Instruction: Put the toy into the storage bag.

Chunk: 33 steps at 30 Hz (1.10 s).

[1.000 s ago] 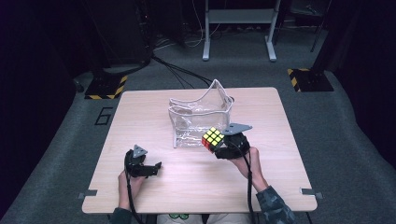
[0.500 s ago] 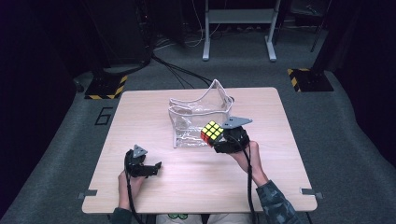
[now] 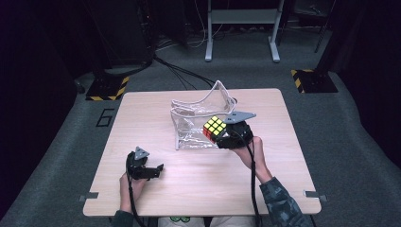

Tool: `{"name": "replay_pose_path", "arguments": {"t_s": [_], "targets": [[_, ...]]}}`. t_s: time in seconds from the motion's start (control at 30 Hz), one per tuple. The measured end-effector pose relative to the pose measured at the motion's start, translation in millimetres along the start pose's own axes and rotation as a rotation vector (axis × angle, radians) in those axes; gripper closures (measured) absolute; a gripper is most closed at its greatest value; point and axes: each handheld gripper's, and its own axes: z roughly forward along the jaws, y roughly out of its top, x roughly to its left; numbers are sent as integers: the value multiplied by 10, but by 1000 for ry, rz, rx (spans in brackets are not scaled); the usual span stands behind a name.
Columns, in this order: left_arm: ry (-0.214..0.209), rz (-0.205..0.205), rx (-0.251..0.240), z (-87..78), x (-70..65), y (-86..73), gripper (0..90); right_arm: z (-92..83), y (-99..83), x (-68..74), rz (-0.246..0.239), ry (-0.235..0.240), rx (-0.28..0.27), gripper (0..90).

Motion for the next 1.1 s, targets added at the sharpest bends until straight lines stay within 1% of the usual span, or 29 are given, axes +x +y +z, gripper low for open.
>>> {"name": "replay_pose_path", "arguments": {"t_s": [0.1,0.2,0.23,0.37,0.43,0.6,0.83,1.1], "targets": [[0,0,0,0,0,0,99,-6,39,-7,4,1,-3,341],[0,0,0,0,0,0,99,-11,78,-16,-7,-1,-4,341],[0,0,0,0,0,0,99,-13,93,-14,-2,-4,-6,341],[0,0,0,0,1,0,99,-29,150,-35,-8,-8,-10,341],[0,-1,0,0,0,0,99,-40,177,-47,-2,-7,-8,341],[-2,0,0,0,1,0,101,-74,248,-72,-10,-18,-16,341],[-1,0,0,0,1,0,101,-136,349,-90,-11,-13,-31,341],[0,-1,0,0,1,0,101,-197,466,-95,-29,-35,-49,341]]}}
